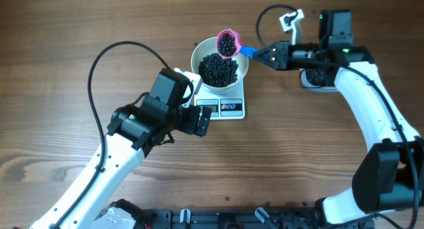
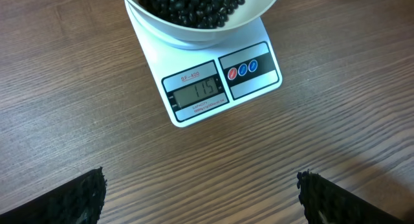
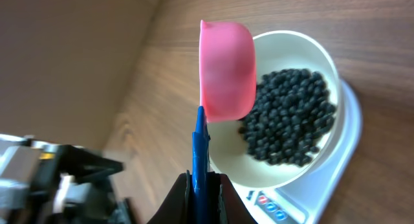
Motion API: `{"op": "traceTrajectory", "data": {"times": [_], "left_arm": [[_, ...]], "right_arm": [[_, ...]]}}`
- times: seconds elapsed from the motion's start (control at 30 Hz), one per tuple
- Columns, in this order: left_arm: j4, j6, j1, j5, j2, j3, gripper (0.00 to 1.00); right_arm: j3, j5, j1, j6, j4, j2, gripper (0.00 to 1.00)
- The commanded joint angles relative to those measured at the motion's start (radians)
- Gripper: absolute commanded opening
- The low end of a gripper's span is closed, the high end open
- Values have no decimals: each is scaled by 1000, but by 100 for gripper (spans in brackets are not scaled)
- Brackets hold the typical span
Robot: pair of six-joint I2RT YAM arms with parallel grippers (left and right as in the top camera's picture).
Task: Scoop item into bowl and weigh 150g on scale
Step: 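Carry the filled scoop left over the white bowl, right gripper, then tip the scoop to pour beans into the white bowl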
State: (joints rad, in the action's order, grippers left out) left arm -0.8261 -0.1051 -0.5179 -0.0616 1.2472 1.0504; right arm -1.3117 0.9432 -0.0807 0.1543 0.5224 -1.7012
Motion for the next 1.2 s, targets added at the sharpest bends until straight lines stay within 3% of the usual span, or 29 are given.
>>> {"op": "traceTrajectory", "data": {"times": [0.0,0.67,0.97,1.17], "left_arm": [[0,23,3,-8,-7,19,100],[0,23,3,-8,-7,19,100],[0,23,3,-8,-7,19,100],[0,23,3,-8,-7,19,100]], "right_arm": [[-3,-106,-33,-59,-31,-12,4],[-3,-212,-74,-217,-26,56,4],[-3,-349,-158,-364,6,74,4],[-3,-401,-158,-365,7,90,4]]}}
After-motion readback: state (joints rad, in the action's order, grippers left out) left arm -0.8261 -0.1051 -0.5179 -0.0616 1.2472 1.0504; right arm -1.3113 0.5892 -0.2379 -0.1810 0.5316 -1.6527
